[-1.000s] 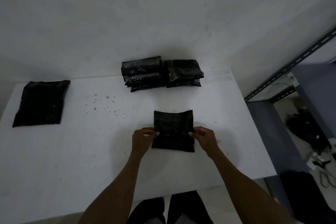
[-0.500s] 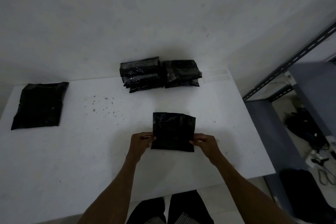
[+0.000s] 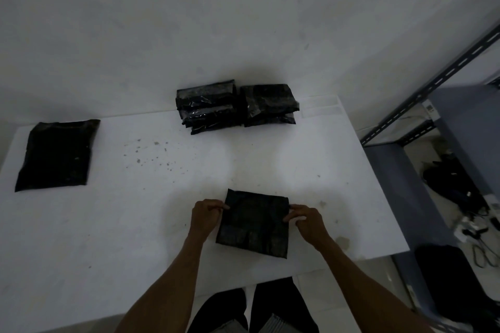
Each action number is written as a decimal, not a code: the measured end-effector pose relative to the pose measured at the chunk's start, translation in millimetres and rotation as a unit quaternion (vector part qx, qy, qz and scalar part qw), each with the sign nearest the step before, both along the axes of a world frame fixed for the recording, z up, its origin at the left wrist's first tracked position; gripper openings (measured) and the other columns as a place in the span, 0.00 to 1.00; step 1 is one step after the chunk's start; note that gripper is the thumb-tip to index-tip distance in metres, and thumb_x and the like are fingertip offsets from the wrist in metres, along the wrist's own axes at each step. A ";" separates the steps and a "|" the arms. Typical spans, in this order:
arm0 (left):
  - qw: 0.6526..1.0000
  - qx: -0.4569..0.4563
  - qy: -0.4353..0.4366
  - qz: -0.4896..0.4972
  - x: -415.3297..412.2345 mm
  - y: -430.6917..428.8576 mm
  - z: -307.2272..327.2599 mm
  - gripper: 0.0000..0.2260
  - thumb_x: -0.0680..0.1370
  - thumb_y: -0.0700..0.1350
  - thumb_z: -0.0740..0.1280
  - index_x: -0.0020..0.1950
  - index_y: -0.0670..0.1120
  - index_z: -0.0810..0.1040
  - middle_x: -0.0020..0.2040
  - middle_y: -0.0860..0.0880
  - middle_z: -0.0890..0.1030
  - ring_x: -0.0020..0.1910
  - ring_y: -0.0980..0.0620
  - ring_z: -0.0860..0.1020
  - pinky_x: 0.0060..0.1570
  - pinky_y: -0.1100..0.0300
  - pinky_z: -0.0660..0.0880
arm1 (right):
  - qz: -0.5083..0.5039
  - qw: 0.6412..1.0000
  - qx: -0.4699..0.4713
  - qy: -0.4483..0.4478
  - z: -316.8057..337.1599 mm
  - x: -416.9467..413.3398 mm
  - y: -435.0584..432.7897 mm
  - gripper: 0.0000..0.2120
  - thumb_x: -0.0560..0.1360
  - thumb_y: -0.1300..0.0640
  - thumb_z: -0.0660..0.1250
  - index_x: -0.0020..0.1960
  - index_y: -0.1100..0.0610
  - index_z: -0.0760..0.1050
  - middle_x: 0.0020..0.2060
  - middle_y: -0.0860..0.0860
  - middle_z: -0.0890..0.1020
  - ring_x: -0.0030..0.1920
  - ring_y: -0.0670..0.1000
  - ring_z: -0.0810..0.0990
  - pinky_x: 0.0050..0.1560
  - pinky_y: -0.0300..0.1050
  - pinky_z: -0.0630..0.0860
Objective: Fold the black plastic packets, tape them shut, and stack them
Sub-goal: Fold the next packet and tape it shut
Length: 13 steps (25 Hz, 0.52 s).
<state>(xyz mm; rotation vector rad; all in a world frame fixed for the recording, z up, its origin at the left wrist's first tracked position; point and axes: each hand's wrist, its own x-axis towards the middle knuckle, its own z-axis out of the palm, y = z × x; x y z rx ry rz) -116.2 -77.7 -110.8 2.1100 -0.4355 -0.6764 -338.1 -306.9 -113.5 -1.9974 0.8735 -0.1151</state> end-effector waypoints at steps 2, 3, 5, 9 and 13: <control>0.999 0.014 0.010 0.029 -1.1 -5.4 5.1 0.21 0.74 0.28 0.61 0.39 0.52 0.84 0.40 0.50 0.84 0.36 0.53 0.79 0.36 0.61 0.74 | -0.085 0.996 0.019 0.013 4.9 7.9 -0.1 0.19 0.72 0.71 0.61 0.46 0.50 0.83 0.47 0.47 0.84 0.49 0.44 0.81 0.56 0.43 0.77; 0.999 0.016 0.021 0.044 -1.7 -9.4 7.5 0.17 0.74 0.30 0.63 0.42 0.51 0.83 0.41 0.52 0.83 0.39 0.54 0.80 0.40 0.63 0.73 | -0.148 0.988 0.041 0.024 6.6 13.9 -0.8 0.14 0.75 0.67 0.64 0.49 0.51 0.81 0.46 0.48 0.84 0.47 0.47 0.82 0.53 0.44 0.78; 0.996 0.014 0.056 0.068 -3.1 -18.5 11.5 0.08 0.75 0.37 0.69 0.48 0.50 0.83 0.44 0.53 0.83 0.45 0.52 0.81 0.45 0.62 0.76 | -0.246 0.963 0.109 0.031 8.3 27.7 -0.8 0.06 0.76 0.56 0.70 0.53 0.51 0.79 0.46 0.52 0.85 0.45 0.51 0.83 0.50 0.46 0.80; 0.993 0.045 0.070 0.078 -2.0 -35.0 10.6 0.13 0.74 0.54 0.74 0.55 0.50 0.82 0.48 0.53 0.83 0.47 0.54 0.80 0.52 0.59 0.78 | -0.278 0.950 0.125 0.063 10.4 52.6 -3.4 0.15 0.73 0.46 0.74 0.54 0.54 0.78 0.47 0.51 0.80 0.45 0.50 0.79 0.47 0.40 0.75; 0.988 0.084 0.083 0.101 5.0 -50.3 11.1 0.13 0.74 0.57 0.73 0.44 0.47 0.85 0.42 0.50 0.84 0.43 0.51 0.81 0.48 0.56 0.79 | -0.290 0.947 0.114 0.084 10.3 67.6 -10.4 0.15 0.73 0.50 0.75 0.55 0.57 0.81 0.49 0.54 0.82 0.43 0.49 0.78 0.44 0.37 0.72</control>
